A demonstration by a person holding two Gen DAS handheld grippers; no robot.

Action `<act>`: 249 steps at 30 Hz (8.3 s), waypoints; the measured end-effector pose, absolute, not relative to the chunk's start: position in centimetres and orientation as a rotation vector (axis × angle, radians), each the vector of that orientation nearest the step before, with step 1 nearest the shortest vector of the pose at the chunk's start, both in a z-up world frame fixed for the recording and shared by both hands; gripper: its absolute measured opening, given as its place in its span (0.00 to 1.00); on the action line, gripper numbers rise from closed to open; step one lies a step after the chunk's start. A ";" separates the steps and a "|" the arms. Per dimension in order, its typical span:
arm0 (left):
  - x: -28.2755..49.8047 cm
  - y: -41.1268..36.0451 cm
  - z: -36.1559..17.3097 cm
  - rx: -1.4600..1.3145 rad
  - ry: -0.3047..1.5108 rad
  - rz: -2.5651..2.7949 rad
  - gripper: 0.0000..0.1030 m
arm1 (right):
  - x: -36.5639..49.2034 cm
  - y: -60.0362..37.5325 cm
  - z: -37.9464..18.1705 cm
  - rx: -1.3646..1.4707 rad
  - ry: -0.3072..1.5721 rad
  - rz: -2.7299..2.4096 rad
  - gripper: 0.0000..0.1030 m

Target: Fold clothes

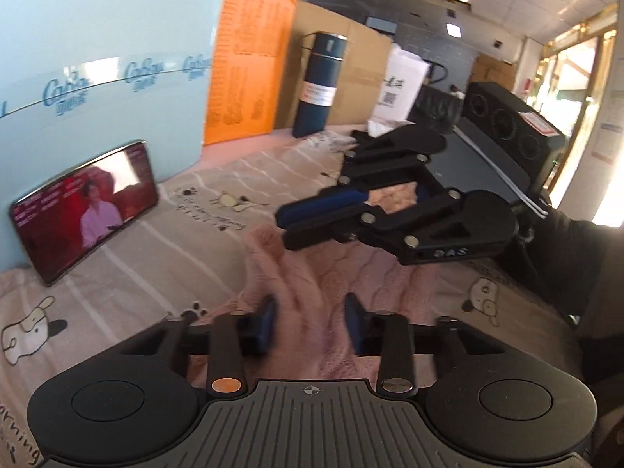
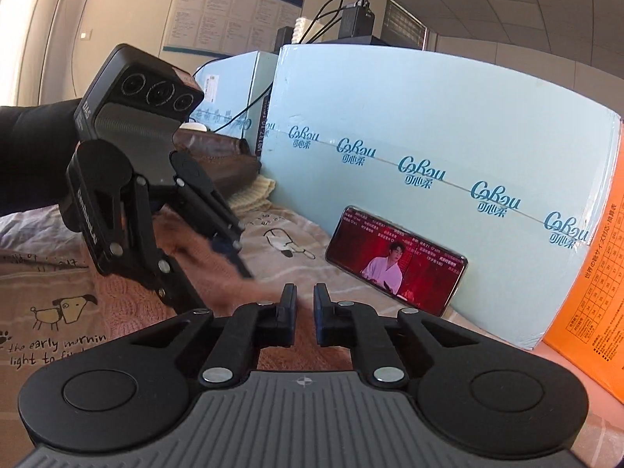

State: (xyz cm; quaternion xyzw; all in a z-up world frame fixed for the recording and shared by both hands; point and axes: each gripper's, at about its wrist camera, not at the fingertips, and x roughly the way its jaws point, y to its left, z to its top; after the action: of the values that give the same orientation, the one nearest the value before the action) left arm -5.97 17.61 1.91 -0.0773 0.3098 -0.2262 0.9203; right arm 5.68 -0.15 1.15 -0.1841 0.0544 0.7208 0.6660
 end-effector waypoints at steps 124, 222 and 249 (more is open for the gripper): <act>-18.4 14.3 0.3 -0.301 0.287 0.405 0.99 | 6.6 -20.3 2.9 0.149 0.249 0.540 0.18; -17.8 14.3 -0.4 -0.346 0.372 0.438 0.99 | -5.7 -9.7 4.1 -0.321 -0.086 0.735 0.20; -19.6 15.4 0.5 -0.783 0.181 0.002 0.99 | -5.8 -9.8 4.6 0.099 0.346 1.468 0.98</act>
State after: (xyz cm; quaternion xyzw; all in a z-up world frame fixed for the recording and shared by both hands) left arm -19.56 15.43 0.48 -0.3811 0.0880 0.0011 0.9203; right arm -5.82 -9.78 4.62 0.0450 0.1570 0.6662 0.7276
